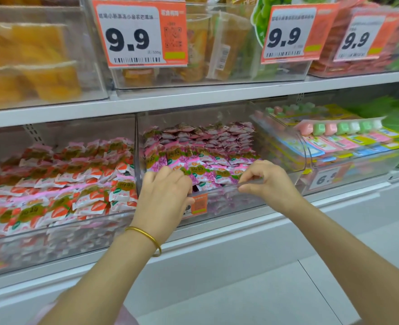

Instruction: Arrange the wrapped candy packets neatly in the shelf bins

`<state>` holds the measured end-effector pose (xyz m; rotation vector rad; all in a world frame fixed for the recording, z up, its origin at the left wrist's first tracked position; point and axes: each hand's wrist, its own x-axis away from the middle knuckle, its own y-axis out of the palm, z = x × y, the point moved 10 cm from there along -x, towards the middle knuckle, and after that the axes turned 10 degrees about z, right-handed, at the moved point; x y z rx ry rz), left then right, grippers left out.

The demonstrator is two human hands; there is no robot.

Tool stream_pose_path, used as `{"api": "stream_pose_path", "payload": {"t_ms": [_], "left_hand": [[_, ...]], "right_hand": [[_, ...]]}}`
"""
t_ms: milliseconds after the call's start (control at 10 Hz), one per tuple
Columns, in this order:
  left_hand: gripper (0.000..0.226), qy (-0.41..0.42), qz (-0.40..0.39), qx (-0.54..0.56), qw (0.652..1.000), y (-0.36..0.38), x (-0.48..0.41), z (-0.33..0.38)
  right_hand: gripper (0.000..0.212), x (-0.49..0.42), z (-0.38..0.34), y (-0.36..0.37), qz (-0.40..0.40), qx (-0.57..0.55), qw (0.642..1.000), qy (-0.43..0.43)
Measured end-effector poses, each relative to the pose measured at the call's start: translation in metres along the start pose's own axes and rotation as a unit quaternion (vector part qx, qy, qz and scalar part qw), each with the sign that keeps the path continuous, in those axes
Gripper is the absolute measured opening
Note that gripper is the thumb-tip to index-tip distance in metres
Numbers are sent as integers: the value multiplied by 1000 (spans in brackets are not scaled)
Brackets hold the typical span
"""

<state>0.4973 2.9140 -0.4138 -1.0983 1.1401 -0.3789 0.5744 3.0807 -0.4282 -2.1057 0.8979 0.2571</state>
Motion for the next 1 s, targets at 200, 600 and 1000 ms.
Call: {"api": "stream_pose_path", "payload": {"t_ms": [200,600,1000], "left_hand": [[16,-20,1,67,998,-7,3,-6],[88,-19,-78,39,996,9,13,-4],[67,-37,-54,81,995,11,13,-7]], "right_hand": [[30,3,-4,8,-50,39,998,6],[55,12,-49,79,-242,144,959,-13],[51,7,-56,61,-180,84,980,2]]}}
